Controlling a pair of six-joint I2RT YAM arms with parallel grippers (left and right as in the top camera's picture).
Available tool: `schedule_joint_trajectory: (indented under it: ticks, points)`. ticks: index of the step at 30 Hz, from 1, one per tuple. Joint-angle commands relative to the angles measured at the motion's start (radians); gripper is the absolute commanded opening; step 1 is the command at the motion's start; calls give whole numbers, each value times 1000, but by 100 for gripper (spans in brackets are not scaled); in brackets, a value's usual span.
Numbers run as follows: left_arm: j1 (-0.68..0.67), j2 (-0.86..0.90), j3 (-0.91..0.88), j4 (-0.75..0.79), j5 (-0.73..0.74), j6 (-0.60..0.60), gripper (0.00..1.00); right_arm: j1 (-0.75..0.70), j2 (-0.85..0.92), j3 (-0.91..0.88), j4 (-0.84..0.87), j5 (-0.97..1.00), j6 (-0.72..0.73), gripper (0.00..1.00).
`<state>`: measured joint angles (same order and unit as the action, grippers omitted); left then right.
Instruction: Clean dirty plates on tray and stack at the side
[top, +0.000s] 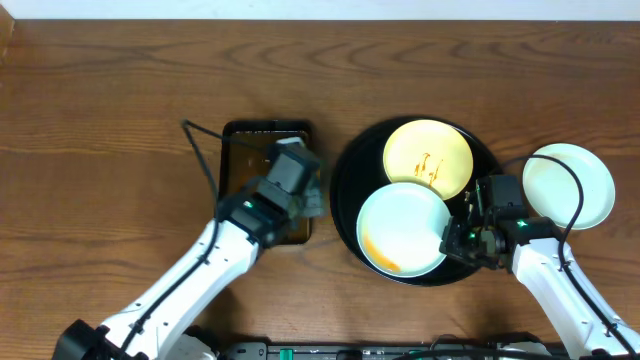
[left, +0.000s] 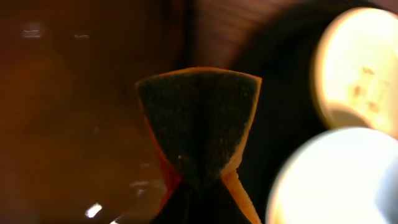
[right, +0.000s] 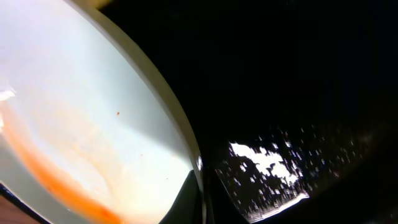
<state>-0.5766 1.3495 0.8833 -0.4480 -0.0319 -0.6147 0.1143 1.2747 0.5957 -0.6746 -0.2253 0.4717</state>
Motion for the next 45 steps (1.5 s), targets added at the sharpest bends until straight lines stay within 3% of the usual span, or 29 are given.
schedule_joint_trajectory:
  ticks: [1,17,23,27,38,45]
  points:
    - [71,-3,2,-33,-18,68,8,12,4,-3,32,-26,-43,1]
    - [176,-3,2,-42,-44,102,8,12,-121,174,29,178,-182,1]
    - [192,-3,2,-40,-45,107,8,53,-167,218,15,425,-230,1]
    - [192,-3,2,-34,-45,107,8,143,-190,254,16,635,-309,1]
    - [192,-3,2,-22,-45,106,8,592,-190,280,101,1241,-550,1]
    - [192,-3,2,-22,-45,106,7,680,-190,280,180,1346,-626,1]
